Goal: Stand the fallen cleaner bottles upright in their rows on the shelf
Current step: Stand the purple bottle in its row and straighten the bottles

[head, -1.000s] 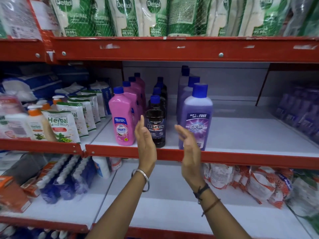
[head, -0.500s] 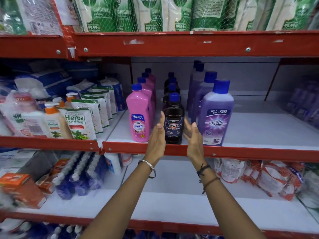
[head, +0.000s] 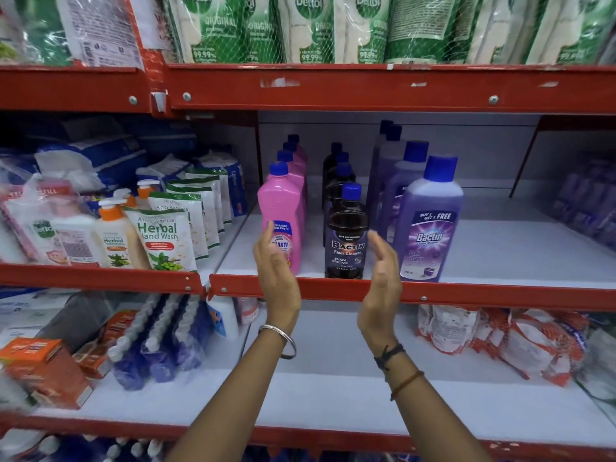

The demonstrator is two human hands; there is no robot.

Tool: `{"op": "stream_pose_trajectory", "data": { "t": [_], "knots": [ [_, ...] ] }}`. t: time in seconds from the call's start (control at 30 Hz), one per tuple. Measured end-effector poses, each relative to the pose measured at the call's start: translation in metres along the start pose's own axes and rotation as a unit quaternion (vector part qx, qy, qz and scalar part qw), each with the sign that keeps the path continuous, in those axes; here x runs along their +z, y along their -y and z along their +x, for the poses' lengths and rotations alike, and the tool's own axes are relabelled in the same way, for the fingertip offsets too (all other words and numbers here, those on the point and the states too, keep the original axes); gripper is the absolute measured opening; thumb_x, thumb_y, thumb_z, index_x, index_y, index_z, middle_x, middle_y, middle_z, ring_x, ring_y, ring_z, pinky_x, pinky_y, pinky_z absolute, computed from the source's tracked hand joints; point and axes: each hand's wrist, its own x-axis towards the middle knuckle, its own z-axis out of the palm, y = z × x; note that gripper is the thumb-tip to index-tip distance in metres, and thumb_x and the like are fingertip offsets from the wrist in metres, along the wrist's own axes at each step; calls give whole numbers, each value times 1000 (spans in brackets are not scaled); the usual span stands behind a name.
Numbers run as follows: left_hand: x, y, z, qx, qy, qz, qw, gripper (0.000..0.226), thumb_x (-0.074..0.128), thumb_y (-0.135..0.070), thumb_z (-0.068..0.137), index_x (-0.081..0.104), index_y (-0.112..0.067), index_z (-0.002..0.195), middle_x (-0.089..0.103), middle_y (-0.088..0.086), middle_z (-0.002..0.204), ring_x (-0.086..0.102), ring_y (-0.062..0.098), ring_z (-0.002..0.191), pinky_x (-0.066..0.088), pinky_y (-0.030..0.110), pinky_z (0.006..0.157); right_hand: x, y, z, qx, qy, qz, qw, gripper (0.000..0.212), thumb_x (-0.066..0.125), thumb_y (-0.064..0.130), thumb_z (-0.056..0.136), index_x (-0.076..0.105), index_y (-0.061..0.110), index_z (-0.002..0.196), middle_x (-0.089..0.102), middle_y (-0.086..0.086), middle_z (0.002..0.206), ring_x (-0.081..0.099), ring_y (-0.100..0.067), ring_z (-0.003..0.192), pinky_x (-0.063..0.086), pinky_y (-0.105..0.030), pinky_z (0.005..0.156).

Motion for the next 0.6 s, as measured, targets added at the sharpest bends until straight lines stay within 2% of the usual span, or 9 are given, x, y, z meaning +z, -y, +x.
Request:
{"op": "stream_pose_trajectory", "data": {
  "t": [0.03,0.07,0.13,0.17,0.23,0.3,0.4,0.5,0.6],
  "knots": [
    [-7,2,9,-10,-15,-9,1000,52,18,-43,97,36,-21,141,37,-6,140,40,-25,112,38,1,89,9,4,-5,-1,36,26,999,67,25,56,91,47,10,134,51,-5,140,45,-13,132,36,-29,110],
    [-14,3,18,-25,-14,-12,1000,52,16,-45,97,33,-25,143,34,-6,144,38,-23,116,39,4,94,21,6,-7,20,77,56,995,68,26,56,90,46,10,135,50,-5,142,45,-12,133,36,-26,110],
    [-26,6,34,-50,32,-8,998,64,13,-64,88,29,-36,143,26,-7,153,34,-5,131,40,22,105,46,11,-5,93,142,82,982,68,26,57,87,42,16,139,45,4,145,42,-5,133,34,-19,109],
    [-30,7,40,-58,65,-1,996,73,10,-72,80,26,-39,143,24,-9,154,34,-2,131,41,22,103,58,14,-1,127,161,76,976,67,25,58,87,39,19,140,42,11,143,41,-1,131,33,-12,104],
    [-36,7,48,-66,127,16,990,83,7,-77,71,22,-40,144,28,-17,145,39,-11,117,42,5,88,81,12,8,169,182,65,966,57,23,50,95,31,20,144,39,16,134,42,6,121,35,2,88],
    [-39,6,52,-59,171,29,983,87,8,-81,66,20,-42,143,34,-19,135,43,-14,107,43,2,80,93,7,17,186,183,57,964,50,21,42,99,32,23,143,46,13,129,49,3,114,41,2,79],
    [-47,7,55,-62,199,31,978,90,10,-87,61,18,-47,142,38,-17,133,46,-13,106,45,3,79,99,7,22,188,175,44,965,43,21,40,99,43,30,135,59,12,110,60,6,95,48,-3,72],
    [-52,8,55,-75,208,29,975,90,11,-90,60,19,-50,140,37,-6,148,48,7,122,46,24,98,96,12,22,193,164,59,966,31,24,35,100,47,34,121,59,21,93,62,16,77,46,-1,62],
    [-55,11,53,-69,216,50,973,82,8,-90,61,15,-59,137,36,-1,151,44,16,130,43,38,106,91,12,19,192,160,55,967,40,25,35,100,51,20,127,60,14,94,63,16,75,46,-2,60]
  ]
}}
